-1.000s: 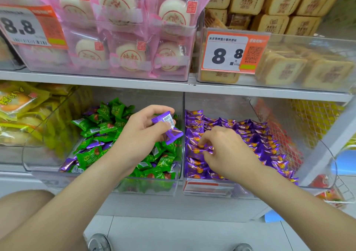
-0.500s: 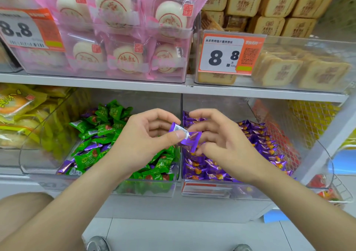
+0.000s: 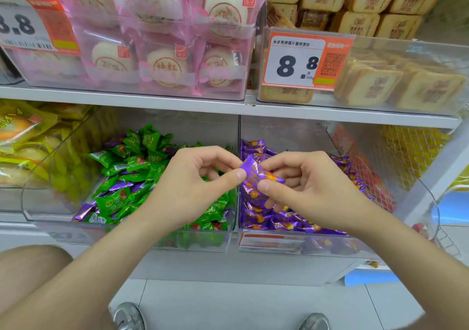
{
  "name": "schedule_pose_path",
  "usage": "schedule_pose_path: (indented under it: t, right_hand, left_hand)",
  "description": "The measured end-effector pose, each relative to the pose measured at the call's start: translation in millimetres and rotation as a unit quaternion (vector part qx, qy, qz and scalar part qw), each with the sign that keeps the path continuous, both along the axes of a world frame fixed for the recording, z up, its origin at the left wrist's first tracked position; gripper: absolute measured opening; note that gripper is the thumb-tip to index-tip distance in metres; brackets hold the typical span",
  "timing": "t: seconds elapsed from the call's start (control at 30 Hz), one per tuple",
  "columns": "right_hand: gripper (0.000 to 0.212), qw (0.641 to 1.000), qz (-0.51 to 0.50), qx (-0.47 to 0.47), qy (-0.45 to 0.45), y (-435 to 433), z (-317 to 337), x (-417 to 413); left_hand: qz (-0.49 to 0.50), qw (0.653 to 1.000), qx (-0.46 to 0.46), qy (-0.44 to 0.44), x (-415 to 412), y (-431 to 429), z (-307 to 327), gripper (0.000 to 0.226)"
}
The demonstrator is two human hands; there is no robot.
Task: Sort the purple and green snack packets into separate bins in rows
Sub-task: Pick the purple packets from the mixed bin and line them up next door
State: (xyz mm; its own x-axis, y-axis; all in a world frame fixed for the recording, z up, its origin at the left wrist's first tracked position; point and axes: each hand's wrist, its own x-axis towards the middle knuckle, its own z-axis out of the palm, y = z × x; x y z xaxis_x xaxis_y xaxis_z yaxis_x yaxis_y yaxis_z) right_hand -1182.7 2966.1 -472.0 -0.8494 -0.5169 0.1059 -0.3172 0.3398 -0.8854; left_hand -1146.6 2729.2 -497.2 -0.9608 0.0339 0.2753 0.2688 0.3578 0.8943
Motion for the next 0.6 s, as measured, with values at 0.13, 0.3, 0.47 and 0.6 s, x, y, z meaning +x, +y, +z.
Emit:
schedule_pose_path:
  t: [0.13, 0.3, 0.47, 0.6]
  right_hand:
    - [0.021, 0.97, -0.034, 0.187, 0.149, 10.6, -7.2, -16.4]
    - [0.025, 0.953, -0.011, 0.269, 0.14, 10.0, -29.1, -22.4]
    - [0.021, 0.927, 0.008, 0.312, 0.207, 0.2, -43.4, -25.0]
    - [0.023, 0.908, 0.022, 0.344, 0.239, -3.7, -47.3, -26.1]
  left_hand:
    - [0.058, 0.997, -0.042, -0.006, -4.2, -0.5, -5.0, 0.012]
    - [0.062, 0.993, -0.092, -0.05, -8.0, -3.6, -13.7, 0.014]
    - [0.048, 0.993, -0.096, -0.057, -8.2, -0.2, -16.3, 0.009]
    - [0.048, 0.993, -0.088, -0.061, -8.9, -0.3, -15.1, 0.011]
